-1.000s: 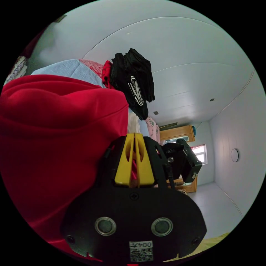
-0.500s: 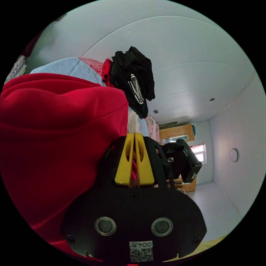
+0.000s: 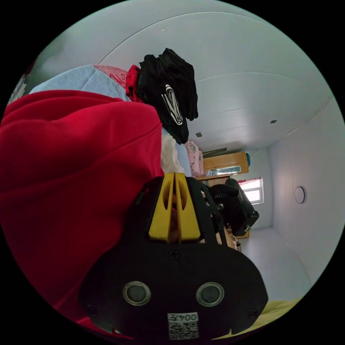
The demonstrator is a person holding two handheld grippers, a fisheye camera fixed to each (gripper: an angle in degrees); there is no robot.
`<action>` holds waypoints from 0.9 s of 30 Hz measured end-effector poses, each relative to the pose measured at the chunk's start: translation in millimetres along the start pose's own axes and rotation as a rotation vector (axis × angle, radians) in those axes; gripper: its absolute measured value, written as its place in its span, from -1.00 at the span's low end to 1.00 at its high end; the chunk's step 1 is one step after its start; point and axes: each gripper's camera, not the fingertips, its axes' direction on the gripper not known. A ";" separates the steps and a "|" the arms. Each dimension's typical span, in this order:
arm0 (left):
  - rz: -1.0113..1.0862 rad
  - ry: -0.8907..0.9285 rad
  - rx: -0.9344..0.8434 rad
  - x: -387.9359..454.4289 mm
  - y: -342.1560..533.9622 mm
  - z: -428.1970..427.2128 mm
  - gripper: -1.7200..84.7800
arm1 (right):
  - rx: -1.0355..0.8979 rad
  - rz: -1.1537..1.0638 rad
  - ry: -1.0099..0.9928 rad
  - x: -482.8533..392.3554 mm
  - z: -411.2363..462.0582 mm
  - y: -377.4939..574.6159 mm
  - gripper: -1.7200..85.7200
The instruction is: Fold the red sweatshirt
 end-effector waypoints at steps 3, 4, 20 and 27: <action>0.009 -0.006 -0.005 5.3 2.7 -0.2 -0.95 | 0.001 -0.027 0.035 -1.2 -2.9 1.7 -0.98; 0.016 -0.014 -0.001 8.3 5.2 -1.2 -0.95 | 0.003 -0.051 0.059 -2.8 -4.7 3.7 -0.98; 0.392 -0.245 0.267 125.9 100.2 -136.0 -0.95 | 0.339 -1.082 -0.503 93.1 -204.9 105.0 -0.98; 0.331 -0.410 0.423 94.1 165.2 -275.0 -0.96 | 0.307 -1.276 -0.845 120.0 -243.0 146.7 -0.96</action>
